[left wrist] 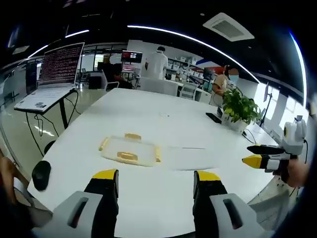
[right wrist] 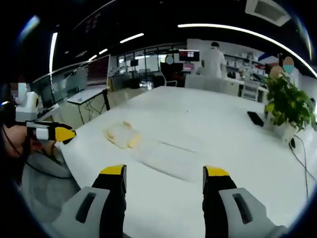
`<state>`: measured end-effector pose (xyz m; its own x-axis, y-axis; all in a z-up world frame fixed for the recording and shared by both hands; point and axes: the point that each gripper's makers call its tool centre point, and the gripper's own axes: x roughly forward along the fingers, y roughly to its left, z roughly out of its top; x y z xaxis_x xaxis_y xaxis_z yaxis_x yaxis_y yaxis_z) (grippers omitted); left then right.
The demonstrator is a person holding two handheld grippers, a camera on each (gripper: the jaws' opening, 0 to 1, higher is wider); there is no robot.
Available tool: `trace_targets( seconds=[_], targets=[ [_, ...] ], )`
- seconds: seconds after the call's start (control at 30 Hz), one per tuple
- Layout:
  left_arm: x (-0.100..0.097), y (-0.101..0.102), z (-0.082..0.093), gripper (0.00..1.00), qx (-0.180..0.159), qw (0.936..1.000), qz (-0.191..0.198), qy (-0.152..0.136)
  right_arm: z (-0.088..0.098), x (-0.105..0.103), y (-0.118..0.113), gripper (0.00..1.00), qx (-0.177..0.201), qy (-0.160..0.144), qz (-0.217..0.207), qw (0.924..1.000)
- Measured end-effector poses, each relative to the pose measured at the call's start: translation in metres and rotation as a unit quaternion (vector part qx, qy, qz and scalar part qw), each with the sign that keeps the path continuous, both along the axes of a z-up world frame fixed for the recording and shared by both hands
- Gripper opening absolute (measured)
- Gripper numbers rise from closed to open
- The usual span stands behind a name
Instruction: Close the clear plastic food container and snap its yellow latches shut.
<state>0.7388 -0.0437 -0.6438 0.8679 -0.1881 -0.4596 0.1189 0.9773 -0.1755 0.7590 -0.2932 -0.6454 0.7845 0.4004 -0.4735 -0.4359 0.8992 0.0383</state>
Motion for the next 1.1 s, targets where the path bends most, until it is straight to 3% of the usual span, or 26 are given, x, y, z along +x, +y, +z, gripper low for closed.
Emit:
trace_targets(
  seconds=[0.23,0.67,1.1],
  targets=[
    [0.011,0.007,-0.001,0.56,-0.004,1.0000,0.004,-0.004,0.003,0.010,0.008,0.59,-0.010,0.000,0.018,0.9998],
    [0.020,0.012,-0.002,0.56,-0.003,1.0000,0.007,-0.003,0.003,0.021,0.005,0.59,-0.008,0.000,0.006,1.0000],
    [0.018,0.003,0.000,0.56,0.005,1.0000,-0.005,-0.005,-0.010,0.001,-0.014,0.59,0.018,0.017,-0.046,0.9986]
  ],
)
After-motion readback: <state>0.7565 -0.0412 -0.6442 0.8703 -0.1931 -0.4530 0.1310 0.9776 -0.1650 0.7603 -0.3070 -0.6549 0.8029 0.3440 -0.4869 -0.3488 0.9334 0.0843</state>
